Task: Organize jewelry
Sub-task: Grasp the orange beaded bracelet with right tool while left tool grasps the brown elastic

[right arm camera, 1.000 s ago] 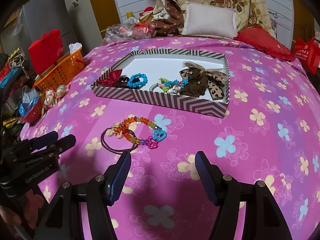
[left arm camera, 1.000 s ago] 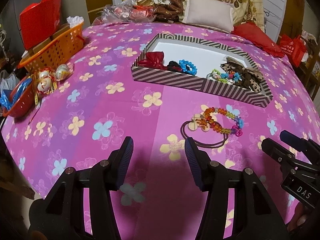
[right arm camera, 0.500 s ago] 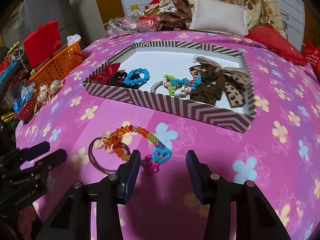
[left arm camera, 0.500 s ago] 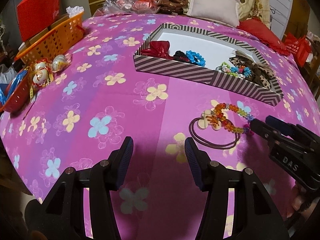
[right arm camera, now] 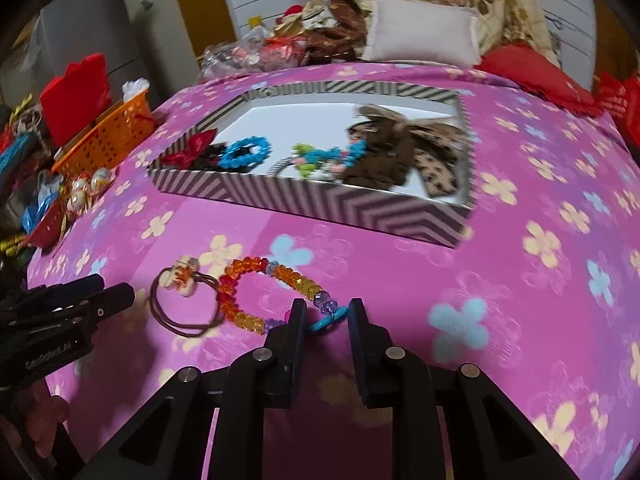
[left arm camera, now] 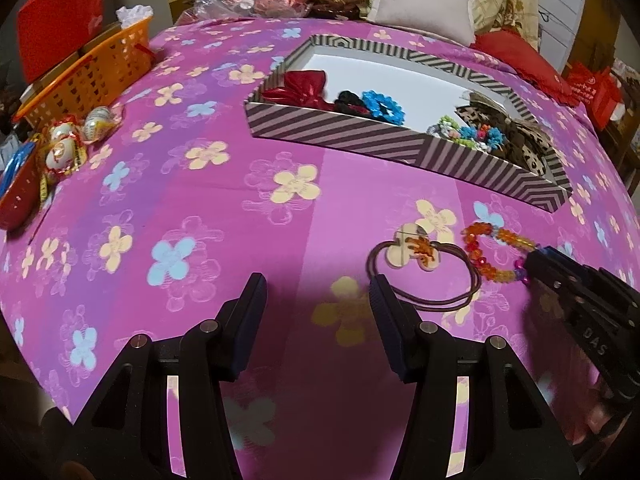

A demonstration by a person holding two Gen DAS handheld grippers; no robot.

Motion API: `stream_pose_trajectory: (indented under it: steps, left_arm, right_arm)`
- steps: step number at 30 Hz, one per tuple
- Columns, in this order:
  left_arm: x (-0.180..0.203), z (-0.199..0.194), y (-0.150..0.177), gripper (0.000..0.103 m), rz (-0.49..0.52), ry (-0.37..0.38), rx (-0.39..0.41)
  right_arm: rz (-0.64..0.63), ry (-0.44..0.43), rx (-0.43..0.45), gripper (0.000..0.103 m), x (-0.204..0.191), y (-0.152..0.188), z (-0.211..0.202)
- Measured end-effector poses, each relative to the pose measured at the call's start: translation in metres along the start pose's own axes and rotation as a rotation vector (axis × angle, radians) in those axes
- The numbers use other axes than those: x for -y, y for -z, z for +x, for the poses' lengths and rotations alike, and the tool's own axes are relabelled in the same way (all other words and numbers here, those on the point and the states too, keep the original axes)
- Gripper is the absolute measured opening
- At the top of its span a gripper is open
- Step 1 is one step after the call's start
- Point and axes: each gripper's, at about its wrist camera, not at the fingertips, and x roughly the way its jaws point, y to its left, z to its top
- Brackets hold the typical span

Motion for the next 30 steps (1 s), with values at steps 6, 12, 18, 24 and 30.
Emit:
stream_pose_trajectory:
  steps: [6, 12, 18, 24, 30]
  left_arm:
    - [0.01, 0.006, -0.009, 0.053, 0.019, 0.02, 0.001]
    - [0.028, 0.015, -0.018, 0.053, 0.146, 0.055, -0.002]
    - [0.03, 0.025, -0.02, 0.053, 0.178, 0.073, -0.023]
    - [0.035, 0.029, -0.025, 0.063, 0.179, 0.112, -0.027]
    - [0.039, 0.019, -0.029, 0.073, 0.205, 0.196, 0.002]
  right_arm:
    - [0.055, 0.006, 0.008, 0.02, 0.023, 0.004, -0.009]
    - [0.05, -0.006, 0.014, 0.02, 0.025, 0.006, -0.011]
    - [0.059, -0.012, 0.015, 0.02, 0.023, 0.006, -0.009]
    - [0.06, -0.016, 0.013, 0.02, 0.024, 0.006, -0.009]
    - [0.064, -0.021, 0.014, 0.02, 0.025, 0.005, -0.009]
